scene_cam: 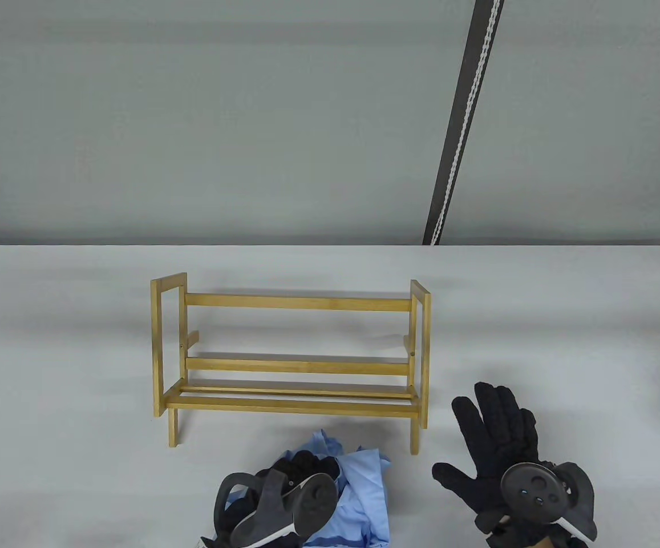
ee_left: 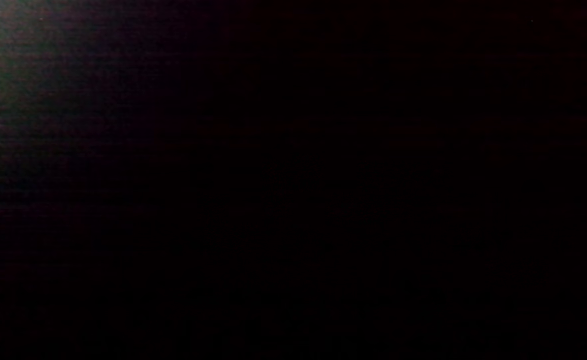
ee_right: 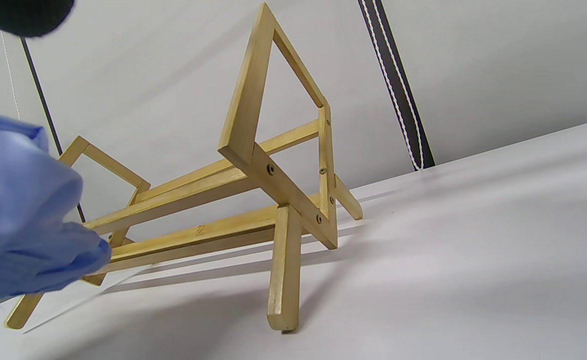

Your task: Hang long-sleeve shirt on book rack

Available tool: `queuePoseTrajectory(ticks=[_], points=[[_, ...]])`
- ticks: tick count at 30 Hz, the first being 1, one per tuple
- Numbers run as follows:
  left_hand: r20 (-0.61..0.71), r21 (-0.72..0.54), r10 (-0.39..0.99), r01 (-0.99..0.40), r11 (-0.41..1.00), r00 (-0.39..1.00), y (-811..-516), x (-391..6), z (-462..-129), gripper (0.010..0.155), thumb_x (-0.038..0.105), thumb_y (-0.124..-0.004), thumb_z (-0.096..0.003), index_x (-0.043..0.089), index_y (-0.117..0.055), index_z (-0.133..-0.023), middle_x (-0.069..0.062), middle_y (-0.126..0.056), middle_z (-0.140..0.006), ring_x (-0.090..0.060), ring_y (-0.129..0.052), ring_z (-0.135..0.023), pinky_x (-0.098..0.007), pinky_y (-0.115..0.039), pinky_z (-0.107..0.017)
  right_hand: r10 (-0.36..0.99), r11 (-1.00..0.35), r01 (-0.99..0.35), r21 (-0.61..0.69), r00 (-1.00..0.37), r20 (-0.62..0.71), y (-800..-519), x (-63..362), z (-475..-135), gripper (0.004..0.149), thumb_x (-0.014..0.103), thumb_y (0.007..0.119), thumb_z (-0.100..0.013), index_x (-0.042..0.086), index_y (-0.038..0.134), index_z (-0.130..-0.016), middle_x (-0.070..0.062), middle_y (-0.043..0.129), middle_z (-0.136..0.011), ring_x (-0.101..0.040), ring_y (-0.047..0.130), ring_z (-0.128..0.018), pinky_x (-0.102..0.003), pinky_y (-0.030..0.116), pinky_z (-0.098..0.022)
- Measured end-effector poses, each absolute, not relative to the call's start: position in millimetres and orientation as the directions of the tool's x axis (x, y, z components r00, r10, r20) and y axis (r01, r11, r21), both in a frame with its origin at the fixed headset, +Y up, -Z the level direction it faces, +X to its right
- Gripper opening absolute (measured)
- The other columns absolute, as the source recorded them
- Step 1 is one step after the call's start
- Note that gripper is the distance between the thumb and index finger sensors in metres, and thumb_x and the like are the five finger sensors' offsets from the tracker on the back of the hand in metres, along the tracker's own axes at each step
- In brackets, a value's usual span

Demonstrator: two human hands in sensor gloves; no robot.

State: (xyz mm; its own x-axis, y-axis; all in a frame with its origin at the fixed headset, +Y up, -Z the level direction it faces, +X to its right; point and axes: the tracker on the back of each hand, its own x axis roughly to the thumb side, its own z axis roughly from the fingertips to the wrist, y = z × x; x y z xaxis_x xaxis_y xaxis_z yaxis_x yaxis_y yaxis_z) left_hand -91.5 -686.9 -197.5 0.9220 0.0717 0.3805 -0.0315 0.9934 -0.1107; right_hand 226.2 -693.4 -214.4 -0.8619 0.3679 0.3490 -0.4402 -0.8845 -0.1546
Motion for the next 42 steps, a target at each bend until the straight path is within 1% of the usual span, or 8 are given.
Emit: queuePoseTrajectory(ticks=[21,27,37,42], points=[[0.316,0.113,0.200,-0.246,0.963,0.928,-644.9,-122.1,-185.9,0.062,0.060,-0.082,-0.0390,0.046,-0.061,-0.096,0.004,-0.090,-0.093,-0.020,-0.105,-0.064,-0.037,-0.093,-0.044,0.362,-0.891,-0.430,-0.143,-0.865,0.348,-694.0,224.1,-215.9,0.093,0.076,0.067,-0.038,0.030,0.030,-0.110,-0.016,0.025,-0.119,-0.049,0.024,-0.110,-0.075,0.028,-0.070],[0.295,0.151,0.206,-0.258,0.954,0.933,-631.4,-125.9,-186.8,0.062,0.060,-0.082,-0.0393,0.046,-0.060,-0.096,0.004,-0.090,-0.093,-0.020,-0.105,-0.064,-0.037,-0.093,-0.044,0.363,-0.892,-0.430,-0.138,-0.865,0.346,-693.9,223.7,-216.7,0.093,0.076,0.067,-0.038,0.030,0.030,-0.110,-0.015,0.024,-0.119,-0.049,0.025,-0.110,-0.075,0.028,-0.070],[0.285,0.156,0.211,-0.262,0.952,0.935,-608.4,-122.3,-198.6,0.062,0.060,-0.082,-0.0391,0.046,-0.061,-0.096,0.004,-0.090,-0.093,-0.020,-0.104,-0.064,-0.037,-0.093,-0.045,0.371,-0.889,-0.437,-0.135,-0.862,0.345,-693.4,224.5,-217.9,0.093,0.076,0.067,-0.038,0.030,0.030,-0.110,-0.015,0.024,-0.119,-0.049,0.024,-0.110,-0.075,0.028,-0.070],[0.277,0.181,0.200,-0.255,0.950,0.940,-595.1,-123.0,-202.0,0.062,0.060,-0.082,-0.0391,0.046,-0.060,-0.096,0.004,-0.090,-0.093,-0.020,-0.104,-0.064,-0.037,-0.093,-0.045,0.375,-0.888,-0.441,-0.133,-0.860,0.347,-693.3,224.7,-218.4,0.093,0.076,0.067,-0.038,0.030,0.030,-0.110,-0.015,0.024,-0.119,-0.049,0.024,-0.110,-0.075,0.028,-0.070]])
